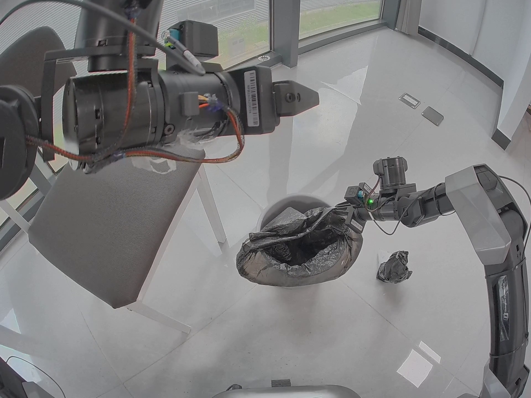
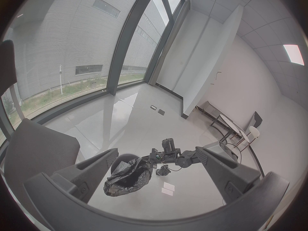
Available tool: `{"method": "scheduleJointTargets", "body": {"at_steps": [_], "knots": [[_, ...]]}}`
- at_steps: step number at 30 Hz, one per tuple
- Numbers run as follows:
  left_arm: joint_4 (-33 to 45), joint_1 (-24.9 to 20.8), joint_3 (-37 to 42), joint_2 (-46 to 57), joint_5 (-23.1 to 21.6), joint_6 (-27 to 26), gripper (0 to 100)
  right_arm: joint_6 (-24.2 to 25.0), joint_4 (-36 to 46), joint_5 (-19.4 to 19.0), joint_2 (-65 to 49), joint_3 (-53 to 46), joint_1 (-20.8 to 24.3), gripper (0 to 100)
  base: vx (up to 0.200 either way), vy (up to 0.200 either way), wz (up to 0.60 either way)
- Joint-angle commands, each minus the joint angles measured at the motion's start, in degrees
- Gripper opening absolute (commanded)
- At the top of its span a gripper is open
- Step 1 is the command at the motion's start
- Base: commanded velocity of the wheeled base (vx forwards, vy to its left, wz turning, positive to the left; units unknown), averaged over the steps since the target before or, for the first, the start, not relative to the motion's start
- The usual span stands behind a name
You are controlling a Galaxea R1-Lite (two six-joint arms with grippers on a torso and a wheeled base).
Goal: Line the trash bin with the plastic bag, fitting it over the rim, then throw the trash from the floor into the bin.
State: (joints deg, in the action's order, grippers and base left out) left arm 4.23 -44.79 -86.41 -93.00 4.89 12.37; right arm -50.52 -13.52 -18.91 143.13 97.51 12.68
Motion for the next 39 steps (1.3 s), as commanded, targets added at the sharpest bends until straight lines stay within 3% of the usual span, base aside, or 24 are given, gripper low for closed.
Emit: {"method": "scheduleJointTargets", "body": {"at_steps": [1, 9, 22, 35, 36, 39], "knots": [[-0.01, -0.04, -0.08, -0.16, 0.03, 0.02, 100, -0.02, -0.19, 0.01, -0.13, 0.40, -0.20, 0, 0.000, 0.000, 0.00], [0.08, -0.83, -0.17, 0.01, 0.03, 0.02, 100, 1.12, -0.02, 0.01, 0.31, 7.34, -1.96, 0, 0.000, 0.000, 0.00], [0.52, -2.41, -0.60, -0.25, 0.03, 0.02, 100, 2.71, 0.07, 0.01, 4.70, 16.66, -1.16, 0, 0.000, 0.000, 0.00], [0.08, -2.58, -0.52, -0.25, 0.03, 0.02, 100, 0.33, 4.91, 0.01, 9.27, 17.08, -2.22, 0, 0.000, 0.000, 0.00], [0.16, -2.76, -0.52, -0.25, 0.03, 0.02, 100, 0.24, 5.08, 0.01, 9.18, 17.08, -2.40, 100, 0.000, 0.000, 0.00], [0.25, -3.29, -0.43, -0.16, 0.91, 0.02, 100, 0.60, 5.08, 0.01, 8.66, 17.08, -2.57, 100, 0.000, 0.000, 0.00]]}}
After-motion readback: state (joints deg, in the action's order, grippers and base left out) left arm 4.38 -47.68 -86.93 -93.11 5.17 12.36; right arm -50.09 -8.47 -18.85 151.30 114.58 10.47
